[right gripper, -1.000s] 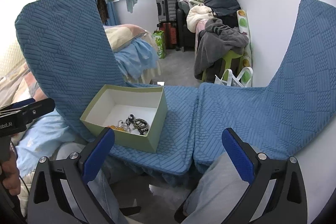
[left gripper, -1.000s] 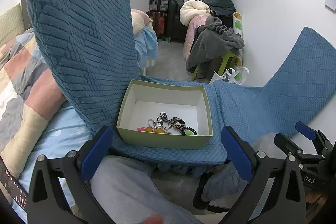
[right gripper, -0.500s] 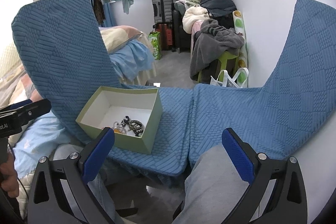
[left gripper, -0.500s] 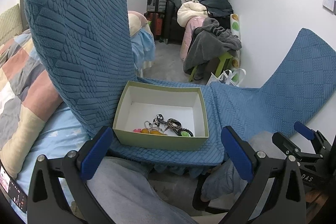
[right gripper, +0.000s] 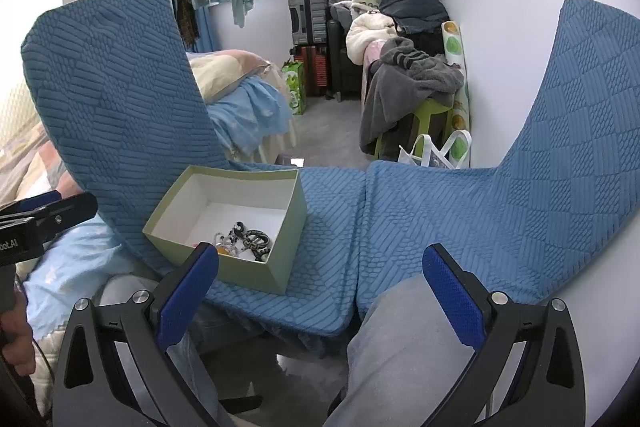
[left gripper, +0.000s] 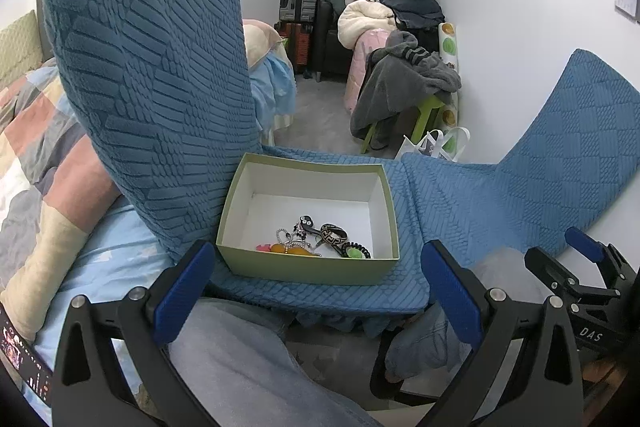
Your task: Organize jewelry
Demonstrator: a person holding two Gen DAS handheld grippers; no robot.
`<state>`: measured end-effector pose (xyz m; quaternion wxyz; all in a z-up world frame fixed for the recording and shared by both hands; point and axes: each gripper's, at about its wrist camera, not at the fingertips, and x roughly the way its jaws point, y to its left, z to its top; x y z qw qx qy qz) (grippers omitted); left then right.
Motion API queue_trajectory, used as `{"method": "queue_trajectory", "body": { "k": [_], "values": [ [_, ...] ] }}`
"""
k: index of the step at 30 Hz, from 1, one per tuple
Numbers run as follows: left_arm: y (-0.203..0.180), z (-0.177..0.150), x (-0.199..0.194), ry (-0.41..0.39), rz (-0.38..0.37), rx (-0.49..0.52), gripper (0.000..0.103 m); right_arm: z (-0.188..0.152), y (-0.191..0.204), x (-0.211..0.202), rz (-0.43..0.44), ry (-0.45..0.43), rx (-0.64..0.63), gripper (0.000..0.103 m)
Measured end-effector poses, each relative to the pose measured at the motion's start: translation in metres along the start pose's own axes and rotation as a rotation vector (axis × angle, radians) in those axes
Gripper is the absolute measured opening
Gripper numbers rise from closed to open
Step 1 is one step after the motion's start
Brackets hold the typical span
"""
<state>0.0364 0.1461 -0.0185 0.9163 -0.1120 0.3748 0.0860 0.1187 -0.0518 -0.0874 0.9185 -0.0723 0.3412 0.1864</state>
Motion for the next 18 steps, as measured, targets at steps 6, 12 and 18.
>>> {"method": "queue_trajectory", "body": {
  "k": [6, 12, 18],
  "values": [
    [0.0027, -0.0018, -0.004, -0.013, -0.007, -0.003, 0.102, -0.0025, 0.0, 0.0001, -0.003, -0.001, -0.008, 0.102],
    [0.003, -0.0029, -0.0053, -0.016, -0.006, -0.006, 0.102, -0.0045, -0.0012, -0.0009, 0.002, 0.001, -0.002, 0.102],
    [0.0027, -0.0035, -0.0058, -0.013, -0.012, -0.003, 0.102, -0.0062, -0.0033, -0.0018, 0.003, 0.003, 0.006, 0.102]
  ]
}}
